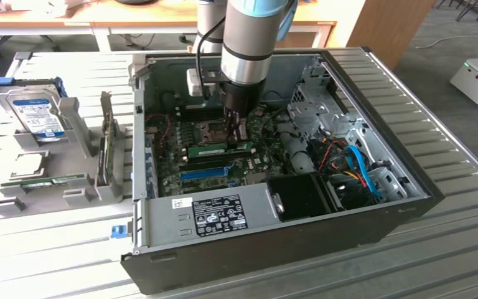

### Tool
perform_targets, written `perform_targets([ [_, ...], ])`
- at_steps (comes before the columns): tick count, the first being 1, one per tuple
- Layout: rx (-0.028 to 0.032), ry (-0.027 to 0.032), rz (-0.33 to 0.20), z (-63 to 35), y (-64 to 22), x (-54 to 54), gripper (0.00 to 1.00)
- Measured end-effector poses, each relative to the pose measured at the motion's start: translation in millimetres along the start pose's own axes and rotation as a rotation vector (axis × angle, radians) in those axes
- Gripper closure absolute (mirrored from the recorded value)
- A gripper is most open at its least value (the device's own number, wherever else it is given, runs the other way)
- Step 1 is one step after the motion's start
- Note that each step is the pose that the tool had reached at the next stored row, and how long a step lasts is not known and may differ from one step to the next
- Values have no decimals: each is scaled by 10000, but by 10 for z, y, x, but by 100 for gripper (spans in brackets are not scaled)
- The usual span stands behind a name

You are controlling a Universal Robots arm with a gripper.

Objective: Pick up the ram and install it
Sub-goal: 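Insert the ram into the slot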

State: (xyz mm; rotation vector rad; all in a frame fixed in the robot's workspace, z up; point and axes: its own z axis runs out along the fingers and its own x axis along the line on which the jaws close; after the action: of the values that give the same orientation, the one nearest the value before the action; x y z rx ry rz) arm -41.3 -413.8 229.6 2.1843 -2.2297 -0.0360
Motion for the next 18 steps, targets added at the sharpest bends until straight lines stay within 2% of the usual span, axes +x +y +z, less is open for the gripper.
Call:
perform_targets([
  [18, 0, -1, 0, 21, -1, 0, 88],
])
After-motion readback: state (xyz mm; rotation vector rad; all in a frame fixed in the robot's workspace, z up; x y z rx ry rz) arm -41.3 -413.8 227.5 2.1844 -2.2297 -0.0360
